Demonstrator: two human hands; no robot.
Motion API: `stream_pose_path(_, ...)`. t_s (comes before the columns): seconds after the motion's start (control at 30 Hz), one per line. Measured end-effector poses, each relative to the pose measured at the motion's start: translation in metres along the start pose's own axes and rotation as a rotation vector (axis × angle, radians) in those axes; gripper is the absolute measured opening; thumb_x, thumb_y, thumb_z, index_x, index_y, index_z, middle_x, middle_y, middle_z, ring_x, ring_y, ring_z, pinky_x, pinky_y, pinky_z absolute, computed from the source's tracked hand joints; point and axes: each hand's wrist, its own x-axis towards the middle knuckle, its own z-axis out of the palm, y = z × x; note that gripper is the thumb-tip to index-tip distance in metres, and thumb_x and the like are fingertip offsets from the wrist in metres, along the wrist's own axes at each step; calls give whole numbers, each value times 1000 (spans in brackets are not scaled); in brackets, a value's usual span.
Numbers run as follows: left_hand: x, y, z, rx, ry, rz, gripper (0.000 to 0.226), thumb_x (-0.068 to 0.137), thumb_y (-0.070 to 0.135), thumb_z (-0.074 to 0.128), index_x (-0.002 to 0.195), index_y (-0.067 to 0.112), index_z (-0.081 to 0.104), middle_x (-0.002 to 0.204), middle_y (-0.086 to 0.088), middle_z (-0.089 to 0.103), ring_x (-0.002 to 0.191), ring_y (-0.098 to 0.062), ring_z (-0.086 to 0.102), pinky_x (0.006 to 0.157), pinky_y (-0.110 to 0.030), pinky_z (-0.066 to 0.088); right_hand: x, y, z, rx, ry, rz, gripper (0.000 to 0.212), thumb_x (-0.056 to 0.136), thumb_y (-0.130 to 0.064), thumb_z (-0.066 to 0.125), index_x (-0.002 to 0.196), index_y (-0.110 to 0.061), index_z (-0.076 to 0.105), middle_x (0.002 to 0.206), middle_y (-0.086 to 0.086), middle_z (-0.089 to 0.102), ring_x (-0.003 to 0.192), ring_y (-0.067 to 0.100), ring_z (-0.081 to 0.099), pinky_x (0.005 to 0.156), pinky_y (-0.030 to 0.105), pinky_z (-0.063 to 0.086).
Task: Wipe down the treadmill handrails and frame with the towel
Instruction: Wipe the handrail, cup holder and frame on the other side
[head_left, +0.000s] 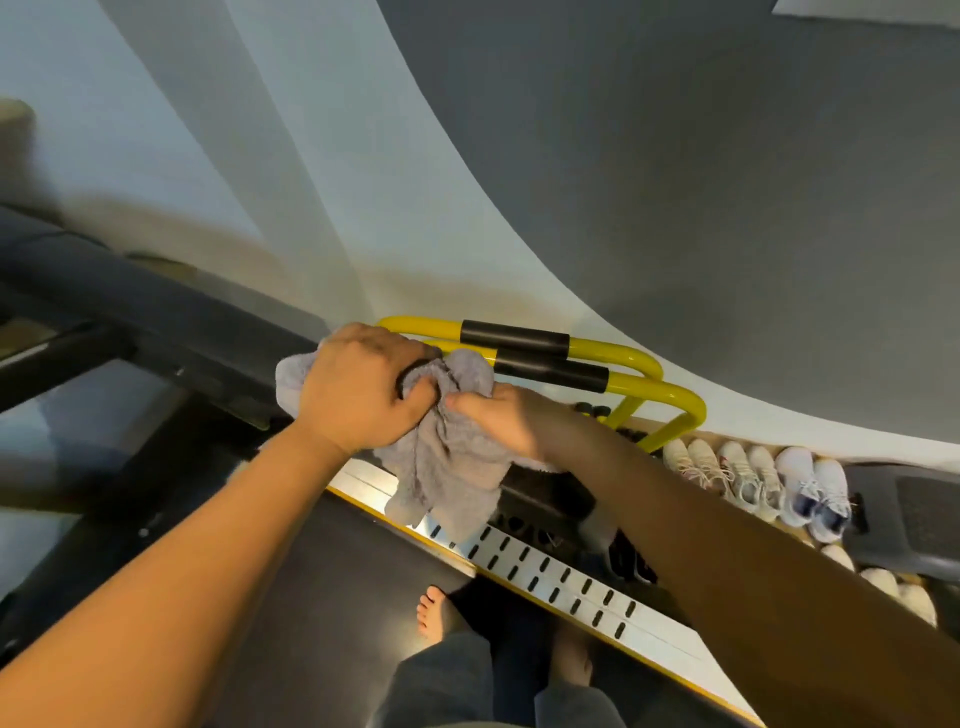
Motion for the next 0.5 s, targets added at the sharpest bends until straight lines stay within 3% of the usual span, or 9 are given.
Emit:
stream_pose_path(0.1, 2, 0, -2, 39, -48, -22, 39, 85, 43, 44, 101, 27, 76, 88, 0, 76, 81, -25, 69, 77, -33, 50, 14, 8, -11, 190, -155, 100, 53, 81, -71, 54, 106, -26, 66, 104, 2, 70, 96, 18, 65, 94, 34, 48)
stream_pose_path(0.2, 7, 9, -1, 124, -168, -27, 50, 86, 50, 31, 102, 30, 73, 83, 0, 73, 76, -26, 66, 72, -32, 48, 10, 25, -23, 35, -97, 140, 70, 73, -84, 40, 115, -34, 64, 118, 7, 64, 103, 22, 60, 102, 41, 42)
stream_pose_path(0.27, 5, 15, 2, 204, -222, -27, 56, 87, 54, 24, 105, 30, 71, 88, 0, 73, 83, -24, 66, 79, -34, 47, 1, 34, -28, 4, -91, 135, 51, 89, -70, 34, 107, -32, 63, 112, 7, 63, 101, 19, 58, 100, 38, 41)
stream_pose_path(0.33, -2, 28, 6, 244, -239, -31, 57, 87, 57, 24, 111, 28, 68, 98, 0, 71, 94, -24, 63, 86, -37, 43, -8, 51, -35, 134, -112, 177, 35, 94, -58, 43, 99, -29, 61, 99, 3, 65, 93, 16, 61, 89, 29, 46)
stream_pose_path(0.43, -22, 71, 19, 205, -162, -71, 51, 89, 56, 34, 115, 25, 66, 101, 0, 66, 97, -23, 57, 94, -41, 36, -18, 79, -40, 295, -68, 275, 61, 75, -67, 63, 114, -19, 62, 105, 9, 68, 95, 23, 65, 74, 31, 52)
stream_pose_path(0.5, -32, 100, 27, 150, -101, -101, 48, 89, 53, 43, 119, 23, 65, 107, -1, 63, 103, -22, 54, 102, -43, 32, -26, 90, -43, 360, -58, 329, 60, 75, -68, 61, 105, -16, 63, 103, 10, 66, 94, 23, 61, 73, 30, 49)
